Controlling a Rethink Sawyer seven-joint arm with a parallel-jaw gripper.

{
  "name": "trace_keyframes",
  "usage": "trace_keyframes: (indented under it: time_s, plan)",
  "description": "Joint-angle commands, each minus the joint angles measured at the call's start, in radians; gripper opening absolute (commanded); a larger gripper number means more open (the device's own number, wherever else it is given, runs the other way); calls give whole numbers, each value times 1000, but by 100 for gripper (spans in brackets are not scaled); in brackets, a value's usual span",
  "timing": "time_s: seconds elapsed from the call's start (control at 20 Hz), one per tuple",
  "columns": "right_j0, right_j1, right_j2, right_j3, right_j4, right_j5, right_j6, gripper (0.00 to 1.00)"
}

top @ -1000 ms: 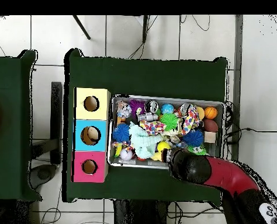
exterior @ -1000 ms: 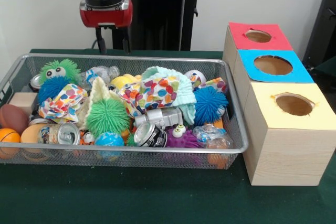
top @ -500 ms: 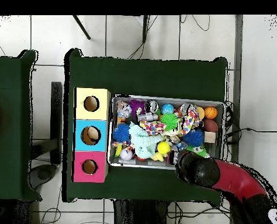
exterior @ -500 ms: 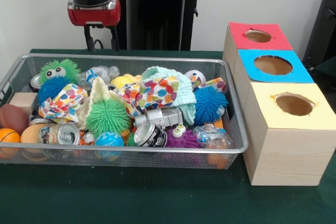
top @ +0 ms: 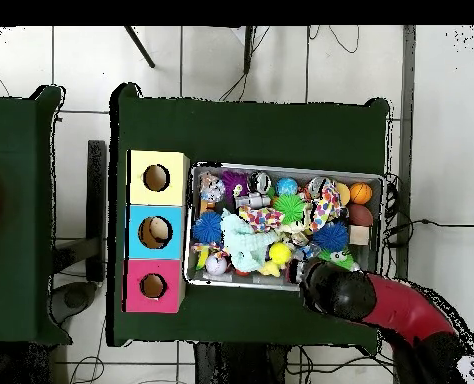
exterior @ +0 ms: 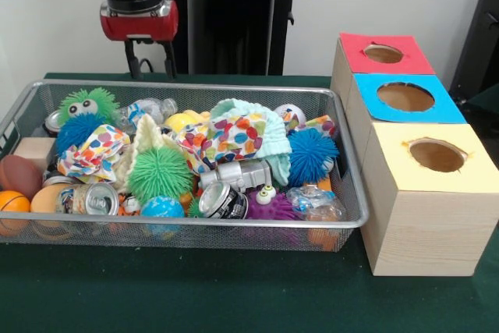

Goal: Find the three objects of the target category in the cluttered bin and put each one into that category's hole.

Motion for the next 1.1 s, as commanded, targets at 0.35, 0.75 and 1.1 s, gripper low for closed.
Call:
trace_keyframes:
  time_s: [0.35,0.75,1.1]
  plan:
    - [17,163,-8,-97,-110,-109,46,100]
    - [2,148,9,-105,-106,-65,29,100]
    - [-31,126,27,-112,-93,-6,-15,100]
